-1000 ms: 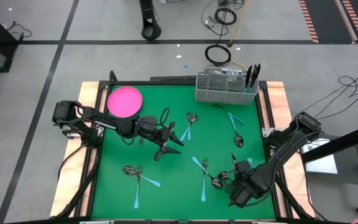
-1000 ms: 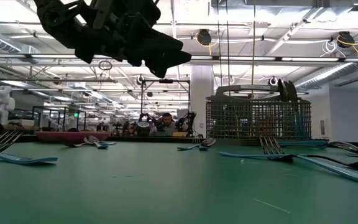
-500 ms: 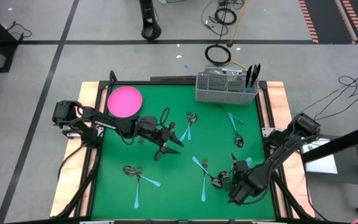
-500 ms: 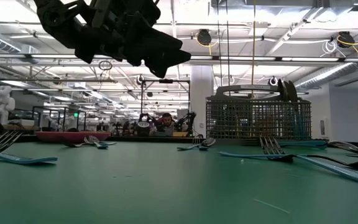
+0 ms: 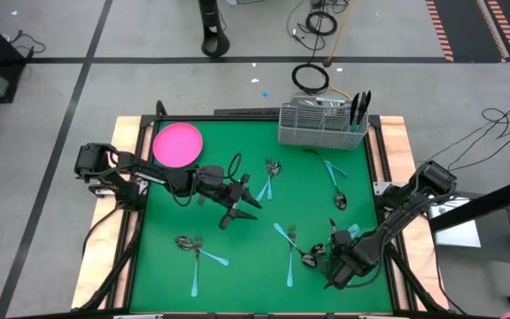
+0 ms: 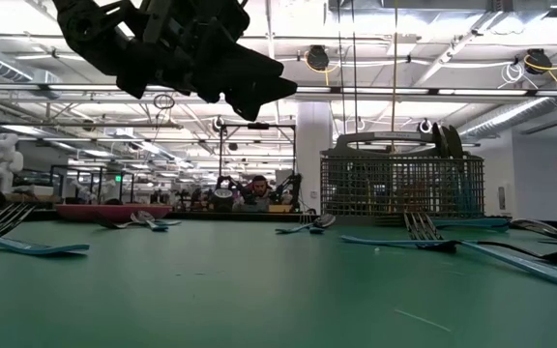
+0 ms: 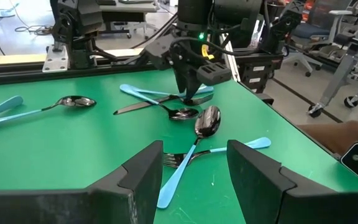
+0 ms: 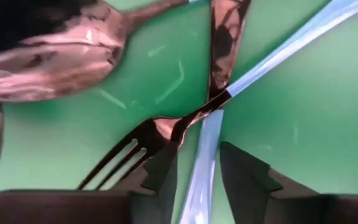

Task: Sort silverware
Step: Put the blue table knife into the gray silverware basket

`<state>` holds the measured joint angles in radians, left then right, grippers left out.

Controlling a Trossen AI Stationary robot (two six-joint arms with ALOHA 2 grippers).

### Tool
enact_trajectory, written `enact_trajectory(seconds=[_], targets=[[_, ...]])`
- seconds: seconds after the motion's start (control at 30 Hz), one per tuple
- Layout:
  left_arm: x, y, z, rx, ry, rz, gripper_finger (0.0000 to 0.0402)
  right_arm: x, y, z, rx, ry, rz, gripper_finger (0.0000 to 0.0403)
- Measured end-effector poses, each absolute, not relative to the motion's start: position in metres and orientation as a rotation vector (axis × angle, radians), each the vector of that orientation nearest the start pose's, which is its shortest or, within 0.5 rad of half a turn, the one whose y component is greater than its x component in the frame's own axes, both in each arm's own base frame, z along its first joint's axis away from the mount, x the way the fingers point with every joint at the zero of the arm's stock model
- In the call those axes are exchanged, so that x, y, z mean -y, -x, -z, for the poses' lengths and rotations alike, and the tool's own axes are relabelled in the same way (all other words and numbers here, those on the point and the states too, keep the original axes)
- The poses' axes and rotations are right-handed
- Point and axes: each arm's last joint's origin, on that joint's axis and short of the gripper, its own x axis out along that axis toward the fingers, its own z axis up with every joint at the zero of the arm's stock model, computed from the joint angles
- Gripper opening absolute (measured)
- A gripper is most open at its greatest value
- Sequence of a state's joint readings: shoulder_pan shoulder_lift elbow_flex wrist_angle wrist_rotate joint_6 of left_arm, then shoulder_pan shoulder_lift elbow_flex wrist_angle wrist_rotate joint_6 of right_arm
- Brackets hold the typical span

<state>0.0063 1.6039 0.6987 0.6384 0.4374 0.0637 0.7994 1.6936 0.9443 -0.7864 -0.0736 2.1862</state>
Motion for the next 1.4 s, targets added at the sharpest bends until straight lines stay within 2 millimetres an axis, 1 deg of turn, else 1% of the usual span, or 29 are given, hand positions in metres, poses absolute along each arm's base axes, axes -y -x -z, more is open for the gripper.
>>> enact_trajectory(seconds=[0.2,0.27,0.33,0.43,0.57,0.67,0.77,1.03,1.23,1.4], targets=[[0.010,-0.318,-0.187,-0.248,-0.006,0.437,0.0180,-0.200,-0.189,-0.146,-1.436,-1.111,1.043,0.0037],[0.010,-0.318,-0.187,-0.248,-0.005,0.437,0.0180,-0.200,-0.189,-0.146,-1.441,-1.106,1.038,0.0021],[0.010,-0.318,-0.187,-0.248,-0.005,0.437,0.0180,-0.200,-0.189,-0.146,-1.437,-1.105,1.036,0.0015],[0.010,-0.318,-0.187,-0.248,-0.005,0.437,0.0180,-0.200,-0.189,-0.146,-1.413,-1.103,1.036,0.0025],[0.010,-0.318,-0.187,-0.248,-0.005,0.437,0.0180,-0.195,-0.194,-0.146,-1.394,-1.112,1.051,0.0054],[0.010,-0.318,-0.187,-0.249,-0.005,0.437,0.0180,-0.194,-0.195,-0.146,-1.402,-1.106,1.040,0.0074],[0.010,-0.318,-0.187,-0.249,-0.004,0.437,0.0180,-0.196,-0.193,-0.146,-1.420,-1.103,1.032,0.0085],[0.010,-0.318,-0.187,-0.249,-0.004,0.437,0.0180,-0.202,-0.188,-0.146,-1.435,-1.111,1.038,0.0088],[0.010,-0.318,-0.187,-0.249,-0.004,0.437,0.0180,-0.201,-0.188,-0.148,-1.449,-1.114,1.000,0.0074],[0.010,-0.318,-0.187,-0.249,-0.004,0.437,0.0180,-0.196,-0.195,-0.157,-1.374,-1.170,0.966,0.0084]])
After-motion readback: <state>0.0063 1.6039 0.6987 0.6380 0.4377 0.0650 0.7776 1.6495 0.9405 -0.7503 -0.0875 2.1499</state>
